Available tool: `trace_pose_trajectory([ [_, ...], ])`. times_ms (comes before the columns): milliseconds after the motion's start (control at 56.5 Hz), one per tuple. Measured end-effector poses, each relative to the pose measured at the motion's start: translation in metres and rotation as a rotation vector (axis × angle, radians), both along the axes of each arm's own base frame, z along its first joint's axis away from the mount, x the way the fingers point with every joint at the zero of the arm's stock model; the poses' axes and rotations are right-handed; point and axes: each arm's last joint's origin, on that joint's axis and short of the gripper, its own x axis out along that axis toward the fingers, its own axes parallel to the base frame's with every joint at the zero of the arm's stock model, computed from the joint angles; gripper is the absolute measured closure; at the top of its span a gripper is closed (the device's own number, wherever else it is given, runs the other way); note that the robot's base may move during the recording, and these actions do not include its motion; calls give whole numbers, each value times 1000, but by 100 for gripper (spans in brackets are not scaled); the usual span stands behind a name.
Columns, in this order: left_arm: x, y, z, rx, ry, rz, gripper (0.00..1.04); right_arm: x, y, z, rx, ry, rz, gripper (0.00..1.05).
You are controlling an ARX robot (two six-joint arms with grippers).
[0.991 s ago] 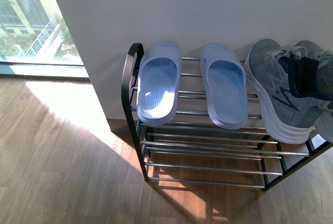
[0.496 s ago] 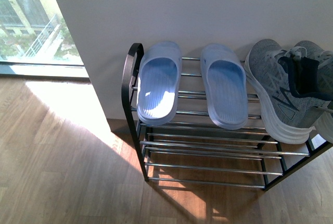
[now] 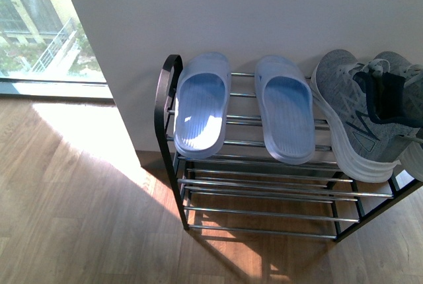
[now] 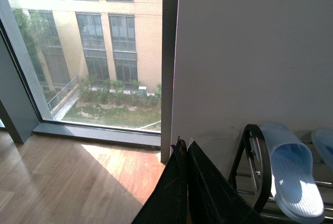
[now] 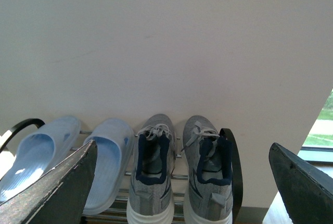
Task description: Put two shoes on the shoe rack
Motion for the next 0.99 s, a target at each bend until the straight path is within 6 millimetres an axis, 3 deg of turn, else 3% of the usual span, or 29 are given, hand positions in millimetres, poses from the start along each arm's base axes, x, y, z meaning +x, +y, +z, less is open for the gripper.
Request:
trace_pose_trajectory([
  [744,-17,0,-4,-1,17,0,103,0,0,0,0,0,0,9],
  [921,-17,0,-4,0,17,2,65,0,0,0,0,0,0,9],
  [991,-17,0,-4,0,17,5,55,0,0,0,0,0,4,9],
])
